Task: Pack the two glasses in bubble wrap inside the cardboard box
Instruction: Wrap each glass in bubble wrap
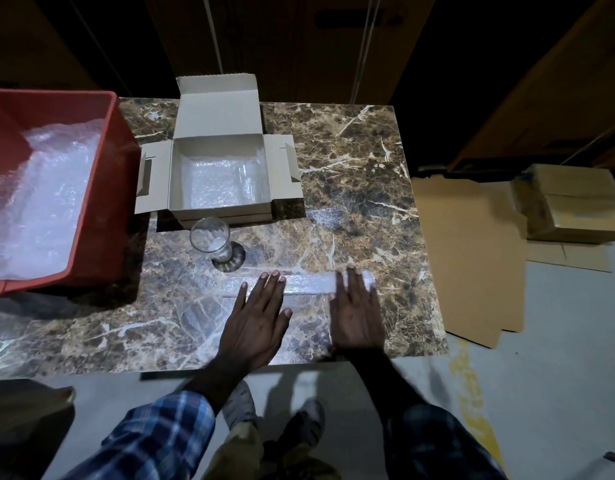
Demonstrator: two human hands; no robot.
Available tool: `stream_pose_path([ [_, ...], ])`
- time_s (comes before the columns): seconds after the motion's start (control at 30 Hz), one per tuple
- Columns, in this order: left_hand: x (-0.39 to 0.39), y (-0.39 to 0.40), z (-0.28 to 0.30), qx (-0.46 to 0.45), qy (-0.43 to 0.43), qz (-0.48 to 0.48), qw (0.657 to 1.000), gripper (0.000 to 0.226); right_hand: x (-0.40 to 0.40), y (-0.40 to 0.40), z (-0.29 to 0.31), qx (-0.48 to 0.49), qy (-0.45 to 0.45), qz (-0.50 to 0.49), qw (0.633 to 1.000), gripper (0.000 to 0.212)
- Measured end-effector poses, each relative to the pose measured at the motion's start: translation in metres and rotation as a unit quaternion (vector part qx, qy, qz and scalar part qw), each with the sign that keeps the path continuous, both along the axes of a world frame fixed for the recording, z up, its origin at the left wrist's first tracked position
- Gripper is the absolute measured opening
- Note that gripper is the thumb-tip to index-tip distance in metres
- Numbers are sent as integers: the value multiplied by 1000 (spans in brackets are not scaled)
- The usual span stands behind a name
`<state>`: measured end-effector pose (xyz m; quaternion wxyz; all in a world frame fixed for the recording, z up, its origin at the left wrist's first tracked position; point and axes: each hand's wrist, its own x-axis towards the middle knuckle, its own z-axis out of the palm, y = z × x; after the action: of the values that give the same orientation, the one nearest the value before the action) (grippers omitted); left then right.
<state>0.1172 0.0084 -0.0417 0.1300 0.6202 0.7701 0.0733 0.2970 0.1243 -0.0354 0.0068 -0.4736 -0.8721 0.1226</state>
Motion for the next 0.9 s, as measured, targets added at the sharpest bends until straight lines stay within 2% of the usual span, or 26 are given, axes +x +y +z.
stream_pose_path([
  [0.1, -5, -2, 1, -5, 7, -7, 1000, 63, 17, 14, 6, 29, 26, -96, 995, 55],
  [0.23, 9, 3, 9, -25, 17, 0, 1000, 58, 18, 21, 16, 69, 139, -175, 972, 39],
  [0.43, 24, 11, 8, -35, 42, 26, 998, 58, -2, 29, 31, -65, 169, -316, 931, 57],
  [0.57, 23, 11, 9, -38, 42, 24, 998, 59, -9, 44, 40, -138, 168, -364, 906, 37],
  [0.67, 24, 10, 12, -34, 34, 23, 999, 60, -12, 52, 41, -190, 166, -393, 884, 35],
  [0.77, 26, 9, 16, -8, 23, 11, 1000, 64, -18, 50, 41, -163, 245, -411, 863, 31],
  [0.83, 27, 6, 17, 6, 18, -5, 1000, 66, -23, 44, 47, -180, 293, -419, 841, 19],
  [0.9, 27, 3, 14, -2, 12, -18, 1000, 69, -28, 36, 50, -196, 327, -441, 813, 19],
])
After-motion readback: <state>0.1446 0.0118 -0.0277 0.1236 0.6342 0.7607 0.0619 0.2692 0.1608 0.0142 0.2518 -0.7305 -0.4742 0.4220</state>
